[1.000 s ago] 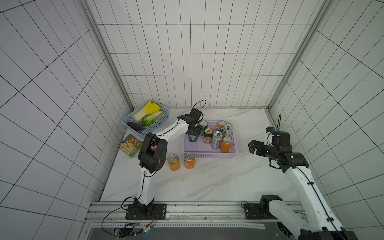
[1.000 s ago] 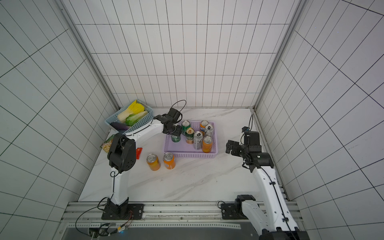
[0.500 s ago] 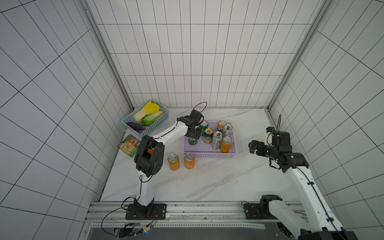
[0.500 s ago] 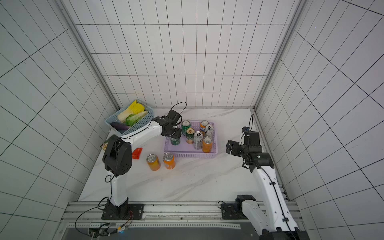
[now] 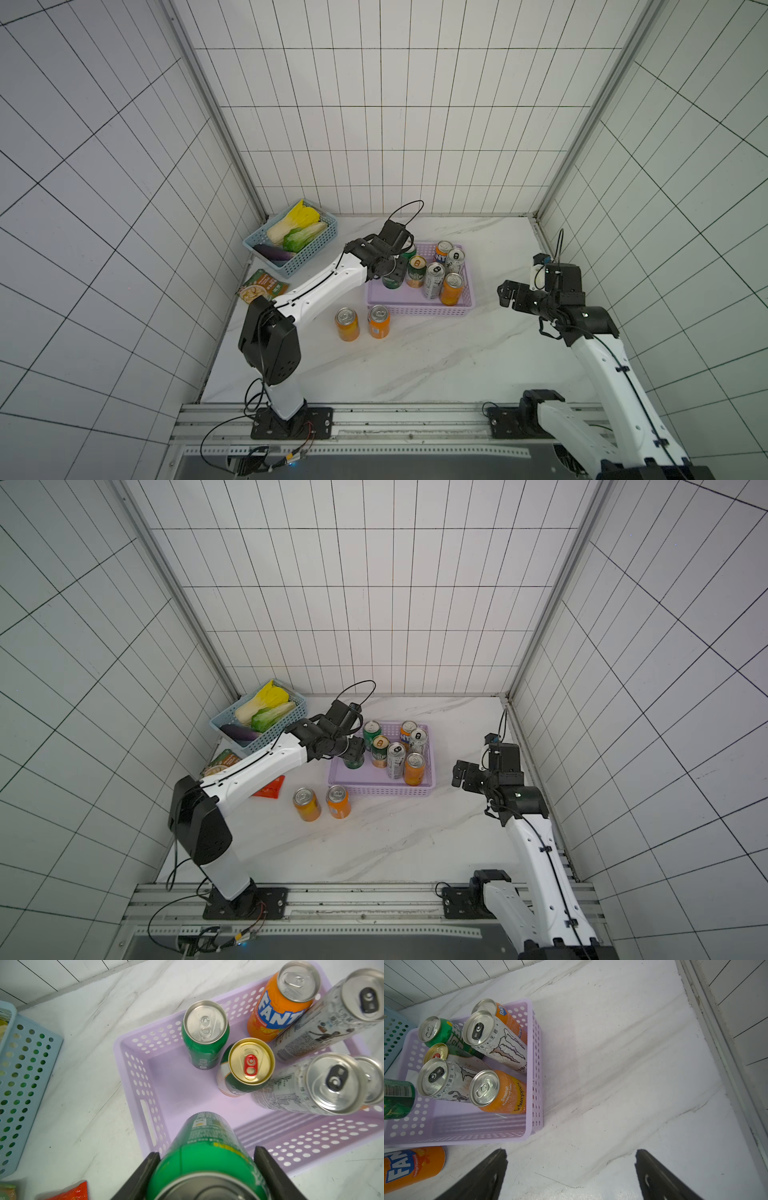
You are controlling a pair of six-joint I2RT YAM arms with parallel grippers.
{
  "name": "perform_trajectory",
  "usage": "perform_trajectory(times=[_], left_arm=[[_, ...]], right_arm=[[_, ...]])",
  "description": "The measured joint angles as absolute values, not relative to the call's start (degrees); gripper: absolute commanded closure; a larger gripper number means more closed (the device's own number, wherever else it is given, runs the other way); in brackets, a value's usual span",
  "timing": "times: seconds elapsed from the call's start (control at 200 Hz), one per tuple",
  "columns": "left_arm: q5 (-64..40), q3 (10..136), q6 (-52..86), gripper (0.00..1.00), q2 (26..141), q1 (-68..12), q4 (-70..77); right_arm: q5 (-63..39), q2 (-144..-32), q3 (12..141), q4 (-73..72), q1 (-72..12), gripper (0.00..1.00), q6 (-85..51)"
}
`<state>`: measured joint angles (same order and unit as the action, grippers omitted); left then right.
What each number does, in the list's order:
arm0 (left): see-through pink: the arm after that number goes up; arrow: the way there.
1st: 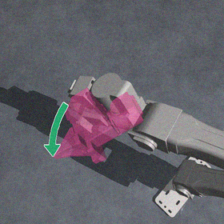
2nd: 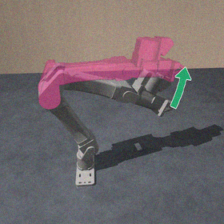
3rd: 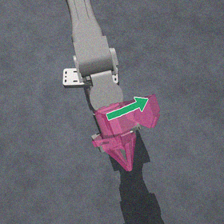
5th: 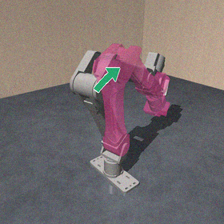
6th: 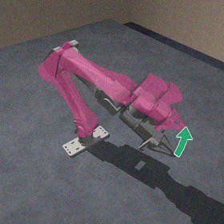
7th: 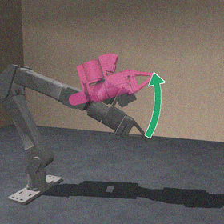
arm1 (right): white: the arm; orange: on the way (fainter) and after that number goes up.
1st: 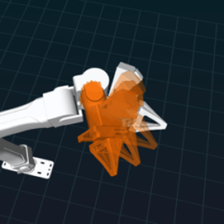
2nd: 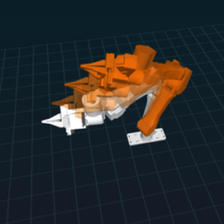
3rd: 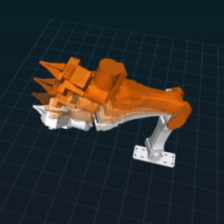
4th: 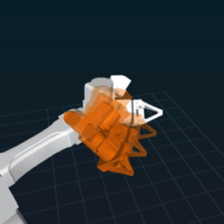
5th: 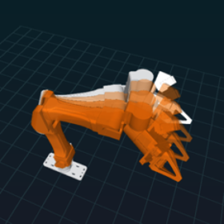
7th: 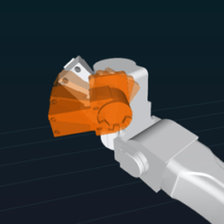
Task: Take out the drinks from the basket
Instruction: Pick up the drink from the basket.
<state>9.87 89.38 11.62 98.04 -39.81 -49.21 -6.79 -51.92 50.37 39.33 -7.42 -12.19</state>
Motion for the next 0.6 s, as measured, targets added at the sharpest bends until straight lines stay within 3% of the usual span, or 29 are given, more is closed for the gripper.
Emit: perform_trajectory(times=[0.6], left_arm=[[13.13,82.85,13.52,0.43,85.34,-53.82,-51.24]], right_arm=[[-6.83,-51.72,50.37,39.33,-7.42,0.01,-12.21]])
